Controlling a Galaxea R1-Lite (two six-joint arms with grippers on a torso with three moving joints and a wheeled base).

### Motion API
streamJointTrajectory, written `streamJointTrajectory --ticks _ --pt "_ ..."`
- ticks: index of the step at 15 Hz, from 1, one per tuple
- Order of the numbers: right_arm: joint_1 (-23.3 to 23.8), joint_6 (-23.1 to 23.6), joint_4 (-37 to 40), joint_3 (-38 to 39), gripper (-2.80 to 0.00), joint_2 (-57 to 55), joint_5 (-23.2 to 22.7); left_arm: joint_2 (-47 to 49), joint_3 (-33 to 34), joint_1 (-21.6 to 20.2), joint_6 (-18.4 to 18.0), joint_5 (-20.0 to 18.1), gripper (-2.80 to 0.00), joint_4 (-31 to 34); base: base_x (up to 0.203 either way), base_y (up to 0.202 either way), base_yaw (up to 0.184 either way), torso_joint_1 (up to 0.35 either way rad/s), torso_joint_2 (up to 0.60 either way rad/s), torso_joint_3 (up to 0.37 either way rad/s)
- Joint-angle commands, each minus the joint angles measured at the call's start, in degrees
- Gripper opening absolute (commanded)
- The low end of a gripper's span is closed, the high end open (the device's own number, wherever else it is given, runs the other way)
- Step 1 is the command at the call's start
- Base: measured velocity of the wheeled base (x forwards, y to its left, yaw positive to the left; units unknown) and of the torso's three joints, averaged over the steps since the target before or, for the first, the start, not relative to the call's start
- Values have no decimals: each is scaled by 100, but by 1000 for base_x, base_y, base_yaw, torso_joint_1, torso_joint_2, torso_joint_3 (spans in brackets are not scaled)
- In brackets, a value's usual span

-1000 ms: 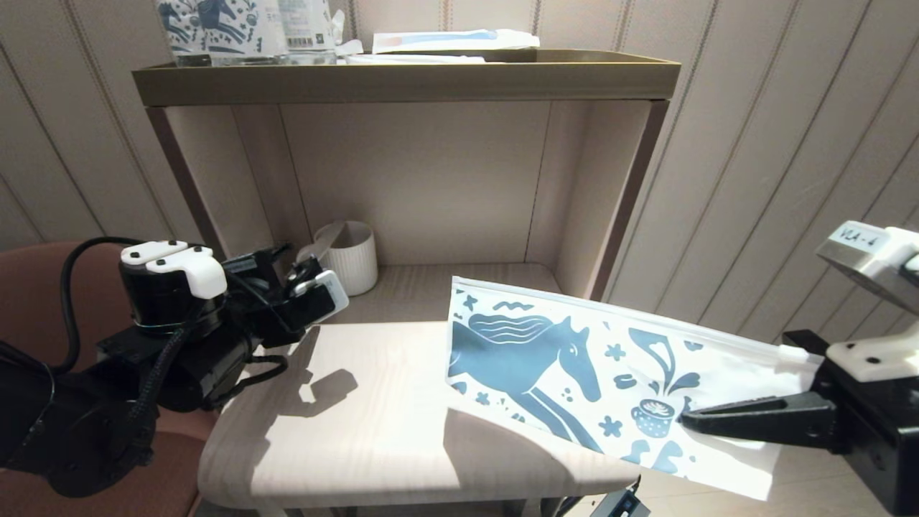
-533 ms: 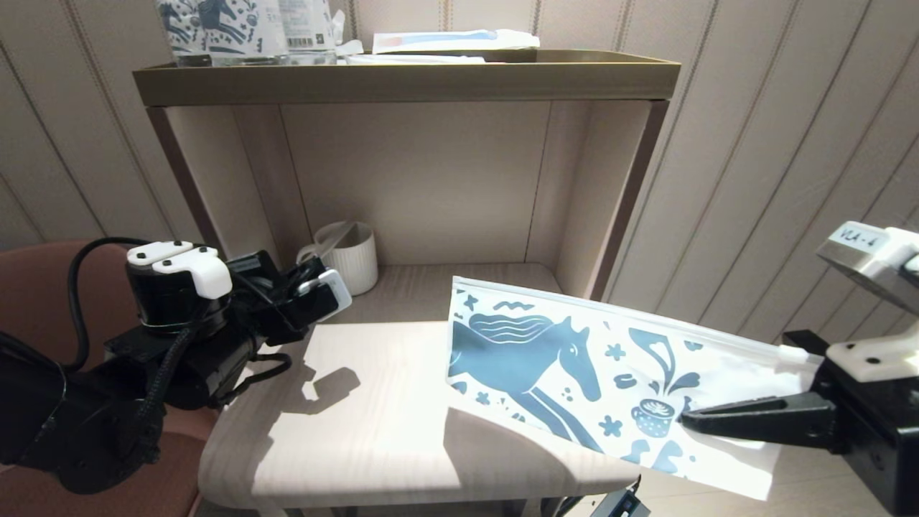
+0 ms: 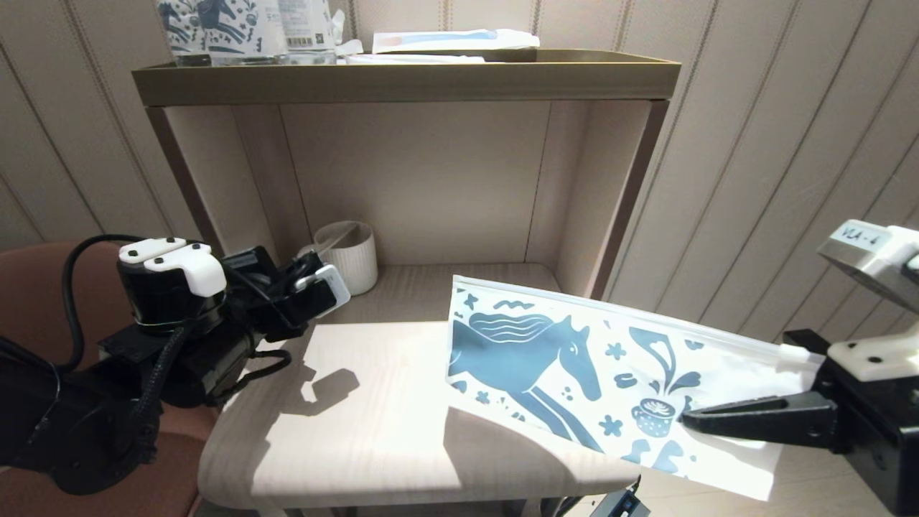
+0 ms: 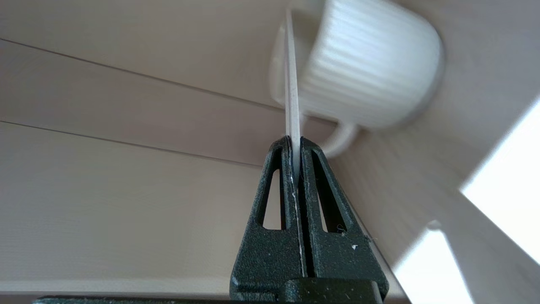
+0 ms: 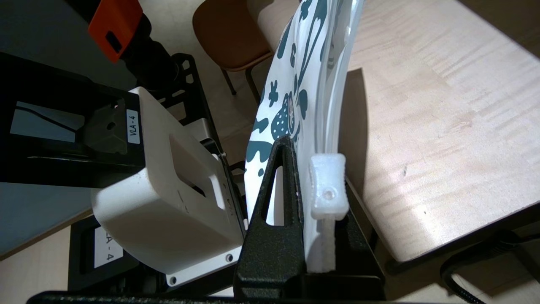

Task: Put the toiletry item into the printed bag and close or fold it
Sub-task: Pick up the comb

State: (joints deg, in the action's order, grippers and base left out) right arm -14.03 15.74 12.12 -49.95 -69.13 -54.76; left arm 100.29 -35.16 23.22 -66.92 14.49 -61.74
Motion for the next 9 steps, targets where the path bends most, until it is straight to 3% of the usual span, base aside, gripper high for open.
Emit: streamJointTrajectory --ticks 1,6,9 --pt "6 8 10 -23 -280 58 -26 -203 -91 142 22 10 -280 -46 0 0 0 0 0 0" --pt "138 1 66 12 -280 159 110 -867 -138 229 598 10 -280 506 0 0 0 0 0 0" --pt "138 -296 63 -25 -280 280 159 -1526 -401 291 1394 -47 -280 2211 0 0 0 0 0 0"
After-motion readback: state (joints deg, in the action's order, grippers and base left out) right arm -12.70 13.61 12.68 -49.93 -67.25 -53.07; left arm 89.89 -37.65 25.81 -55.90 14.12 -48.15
